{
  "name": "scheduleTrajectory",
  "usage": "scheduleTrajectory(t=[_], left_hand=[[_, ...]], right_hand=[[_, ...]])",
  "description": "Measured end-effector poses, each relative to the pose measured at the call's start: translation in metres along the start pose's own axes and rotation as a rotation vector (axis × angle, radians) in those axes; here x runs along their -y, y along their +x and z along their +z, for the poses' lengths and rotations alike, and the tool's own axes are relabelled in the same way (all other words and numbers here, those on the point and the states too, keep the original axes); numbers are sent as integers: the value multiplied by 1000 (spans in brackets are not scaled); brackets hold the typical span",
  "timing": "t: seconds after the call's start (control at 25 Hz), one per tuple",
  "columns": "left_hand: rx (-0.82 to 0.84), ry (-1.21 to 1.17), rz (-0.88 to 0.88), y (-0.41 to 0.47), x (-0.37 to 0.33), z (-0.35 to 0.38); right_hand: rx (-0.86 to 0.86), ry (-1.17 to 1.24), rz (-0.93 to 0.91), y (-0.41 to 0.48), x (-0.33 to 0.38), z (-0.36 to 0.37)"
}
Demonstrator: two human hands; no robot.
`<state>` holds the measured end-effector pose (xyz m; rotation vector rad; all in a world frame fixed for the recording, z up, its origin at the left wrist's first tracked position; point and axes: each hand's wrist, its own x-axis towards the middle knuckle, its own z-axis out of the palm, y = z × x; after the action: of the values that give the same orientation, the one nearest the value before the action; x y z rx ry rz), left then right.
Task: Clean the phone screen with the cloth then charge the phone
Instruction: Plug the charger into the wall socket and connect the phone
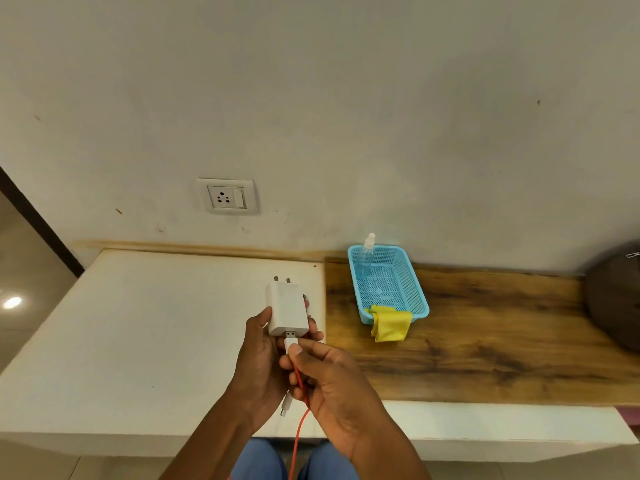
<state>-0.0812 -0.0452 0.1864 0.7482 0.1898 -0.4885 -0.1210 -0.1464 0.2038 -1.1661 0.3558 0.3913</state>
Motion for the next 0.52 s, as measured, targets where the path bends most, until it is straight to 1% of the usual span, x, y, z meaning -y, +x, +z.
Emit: scheduleTrajectory(t=[0.36,0.44,0.52], left_hand=[[-22,83,-5,-6,-7,4],[-19,67,18,-7,-10,6],[-5,22,42,-8,-14,8]], right_hand=[[-1,19,-3,2,3,4],[-47,19,-40,1,5,7],[-130,-52,-127,-1,8,9]])
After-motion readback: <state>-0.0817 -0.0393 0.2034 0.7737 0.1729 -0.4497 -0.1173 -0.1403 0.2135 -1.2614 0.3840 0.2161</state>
